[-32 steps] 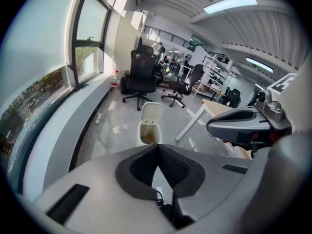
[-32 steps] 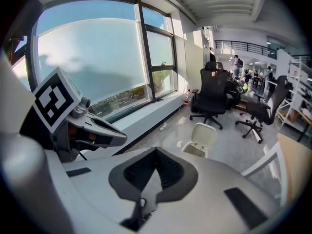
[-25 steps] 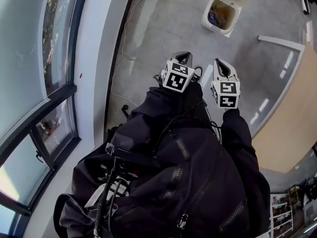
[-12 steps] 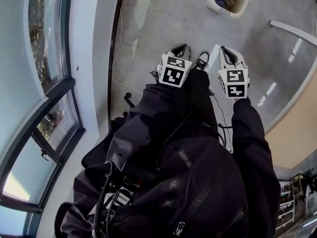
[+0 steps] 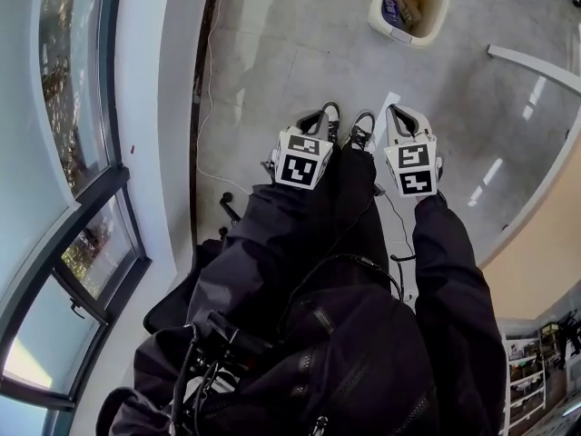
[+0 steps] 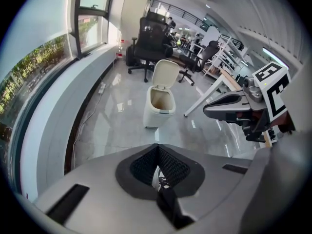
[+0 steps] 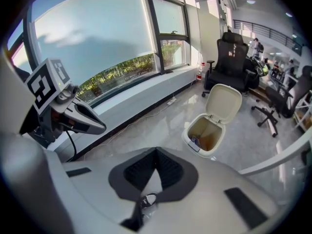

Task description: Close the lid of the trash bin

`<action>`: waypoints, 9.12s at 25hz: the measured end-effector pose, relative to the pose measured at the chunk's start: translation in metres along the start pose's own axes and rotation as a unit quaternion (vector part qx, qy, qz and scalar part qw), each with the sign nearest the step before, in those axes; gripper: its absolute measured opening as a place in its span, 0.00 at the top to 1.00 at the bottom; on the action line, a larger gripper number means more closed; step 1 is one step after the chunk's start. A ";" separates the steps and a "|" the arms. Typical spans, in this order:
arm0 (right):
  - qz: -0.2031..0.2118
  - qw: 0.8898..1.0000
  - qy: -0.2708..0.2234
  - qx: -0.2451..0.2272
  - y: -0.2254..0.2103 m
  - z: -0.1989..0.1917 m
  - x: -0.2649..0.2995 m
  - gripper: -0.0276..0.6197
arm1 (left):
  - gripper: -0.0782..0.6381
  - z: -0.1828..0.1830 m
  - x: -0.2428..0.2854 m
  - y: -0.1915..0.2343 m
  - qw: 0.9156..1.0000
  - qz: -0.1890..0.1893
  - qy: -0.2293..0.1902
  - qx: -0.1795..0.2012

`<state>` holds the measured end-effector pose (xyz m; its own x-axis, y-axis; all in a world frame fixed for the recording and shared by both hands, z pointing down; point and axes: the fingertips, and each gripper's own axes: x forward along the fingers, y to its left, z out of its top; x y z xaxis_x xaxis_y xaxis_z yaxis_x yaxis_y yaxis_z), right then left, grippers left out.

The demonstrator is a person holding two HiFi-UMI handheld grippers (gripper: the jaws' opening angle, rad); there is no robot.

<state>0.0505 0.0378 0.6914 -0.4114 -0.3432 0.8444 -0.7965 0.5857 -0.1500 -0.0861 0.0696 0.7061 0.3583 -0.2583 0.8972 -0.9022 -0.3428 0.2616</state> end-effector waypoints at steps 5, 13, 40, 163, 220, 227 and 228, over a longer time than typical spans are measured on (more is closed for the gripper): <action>-0.002 1.000 0.001 -0.011 -0.020 -0.004 0.021 0.95 | 0.89 -0.001 0.013 0.002 1.000 -0.004 0.000 0.002; -0.014 0.999 -0.001 -0.048 -0.069 -0.002 0.057 0.95 | 0.89 -0.027 0.022 0.020 0.999 0.011 0.001 -0.037; -0.138 0.963 -0.032 -0.229 -0.270 0.153 0.093 0.95 | 0.89 -0.067 0.038 0.029 0.997 0.002 0.013 -0.075; -0.078 0.990 -0.100 -0.061 -0.113 0.043 0.025 0.86 | 0.89 -0.017 -0.006 -0.024 0.998 -0.028 -0.047 -0.029; -0.249 0.827 -0.504 -0.013 0.017 0.290 -0.554 0.95 | 0.89 0.315 -0.473 -0.250 0.835 -0.050 -0.515 0.185; -0.244 0.822 -0.514 -0.022 0.021 0.291 -0.559 0.95 | 0.89 0.314 -0.470 -0.250 0.836 -0.048 -0.514 0.184; -0.244 0.821 -0.516 -0.023 0.022 0.292 -0.559 0.95 | 0.89 0.314 -0.470 -0.249 0.836 -0.048 -0.515 0.184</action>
<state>0.1336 0.0285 0.0654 -0.2239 -0.9704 -0.0909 -0.9701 0.2130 0.1165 0.0454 -0.0076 0.1073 0.6120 -0.7895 0.0460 -0.7907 -0.6119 0.0179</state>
